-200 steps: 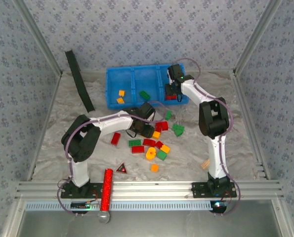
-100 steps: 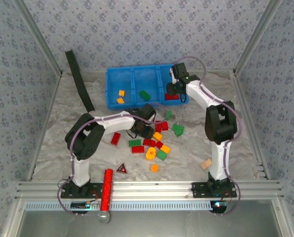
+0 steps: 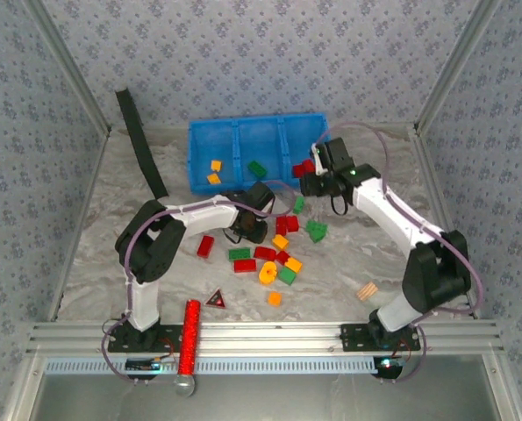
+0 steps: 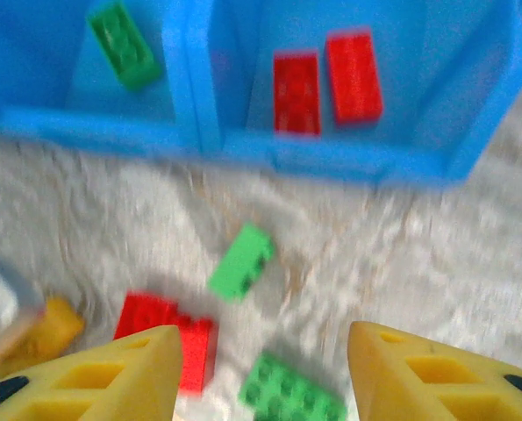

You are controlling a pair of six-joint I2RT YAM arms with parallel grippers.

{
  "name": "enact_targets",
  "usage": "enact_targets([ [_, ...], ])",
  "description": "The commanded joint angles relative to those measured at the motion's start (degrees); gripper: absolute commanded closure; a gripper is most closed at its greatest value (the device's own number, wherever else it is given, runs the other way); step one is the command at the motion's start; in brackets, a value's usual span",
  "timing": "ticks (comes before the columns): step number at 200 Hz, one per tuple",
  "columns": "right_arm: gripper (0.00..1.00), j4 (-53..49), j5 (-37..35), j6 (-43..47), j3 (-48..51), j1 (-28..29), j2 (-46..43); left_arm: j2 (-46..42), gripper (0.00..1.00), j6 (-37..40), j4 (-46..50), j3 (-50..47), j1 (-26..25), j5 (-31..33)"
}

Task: Sort the legos into containers by color
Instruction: Pick up the lego from the center of the table, then place the lego in the container.

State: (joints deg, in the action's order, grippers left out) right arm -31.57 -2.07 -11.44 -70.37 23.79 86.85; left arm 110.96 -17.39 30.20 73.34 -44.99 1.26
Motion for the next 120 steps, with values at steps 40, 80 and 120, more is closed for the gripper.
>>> enact_targets([
  [40,0.44,-7.02,4.33,-9.90,15.38,2.47,-15.69,-3.90,0.78,0.71,1.05,3.60,4.17,-0.08],
  [80,0.43,-5.85,7.15,-15.51,22.57,5.06,-22.34,-7.71,0.78,2.27,3.90,9.18,8.16,5.14],
  [120,0.43,-5.86,5.86,-17.06,22.92,8.08,-22.91,-7.17,0.78,0.92,3.85,13.54,13.80,9.11],
])
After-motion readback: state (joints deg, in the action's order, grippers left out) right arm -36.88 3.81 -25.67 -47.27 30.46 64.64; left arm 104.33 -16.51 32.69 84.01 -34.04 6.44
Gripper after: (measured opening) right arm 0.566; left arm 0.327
